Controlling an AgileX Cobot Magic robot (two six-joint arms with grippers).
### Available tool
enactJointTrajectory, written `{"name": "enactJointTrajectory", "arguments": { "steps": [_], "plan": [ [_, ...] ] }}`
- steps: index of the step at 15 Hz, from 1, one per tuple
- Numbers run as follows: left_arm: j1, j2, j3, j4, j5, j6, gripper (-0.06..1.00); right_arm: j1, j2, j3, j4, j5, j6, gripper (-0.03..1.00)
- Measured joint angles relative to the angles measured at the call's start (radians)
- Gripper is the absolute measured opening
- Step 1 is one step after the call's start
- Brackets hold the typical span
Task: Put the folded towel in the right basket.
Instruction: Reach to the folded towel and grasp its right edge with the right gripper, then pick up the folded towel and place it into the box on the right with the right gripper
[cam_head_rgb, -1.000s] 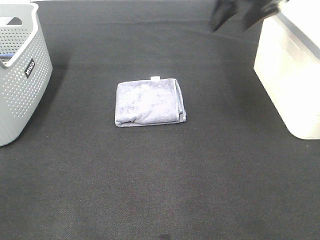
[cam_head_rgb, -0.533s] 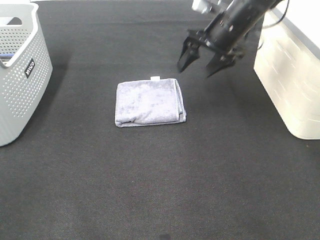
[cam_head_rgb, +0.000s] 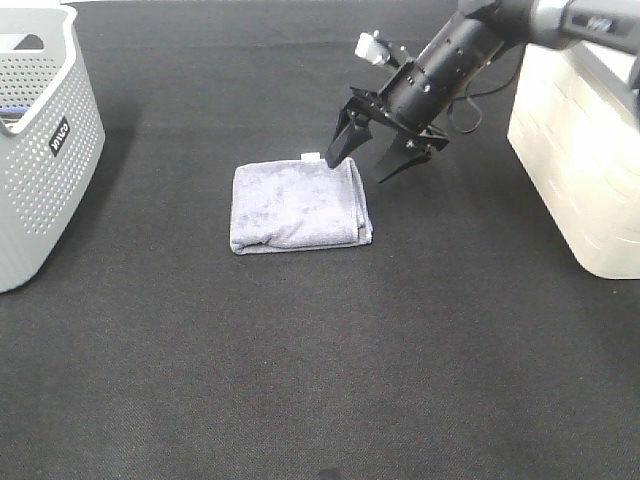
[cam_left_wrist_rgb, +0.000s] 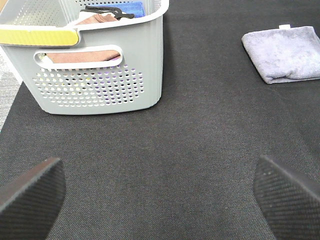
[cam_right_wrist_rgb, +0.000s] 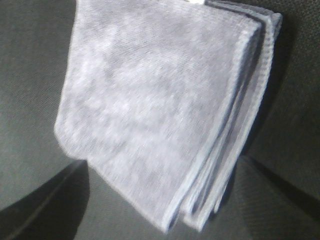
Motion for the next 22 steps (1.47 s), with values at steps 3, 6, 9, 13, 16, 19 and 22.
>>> {"name": "enactJointTrajectory", "arguments": {
  "steps": [3,6,9,13,16,19,22],
  "plan": [
    [0.000,0.000,0.000,0.000,0.000,0.000,0.97,0.000,0.068,-0.057,0.000,0.012,0.009,0.75],
    [0.000,0.000,0.000,0.000,0.000,0.000,0.97,0.000,0.113,-0.059,0.002,0.014,0.026,0.75],
    [0.000,0.000,0.000,0.000,0.000,0.000,0.97,0.000,0.117,-0.060,0.020,0.008,0.026,0.74],
    [0.000,0.000,0.000,0.000,0.000,0.000,0.97,0.000,0.132,-0.060,0.064,-0.016,0.016,0.63],
    [0.000,0.000,0.000,0.000,0.000,0.000,0.97,0.000,0.147,-0.060,0.103,-0.019,-0.027,0.42],
    [0.000,0.000,0.000,0.000,0.000,0.000,0.97,0.000,0.147,-0.060,0.102,-0.019,-0.031,0.07],
    [0.000,0.000,0.000,0.000,0.000,0.000,0.97,0.000,0.139,-0.060,0.096,-0.019,-0.052,0.07]
  ]
}}
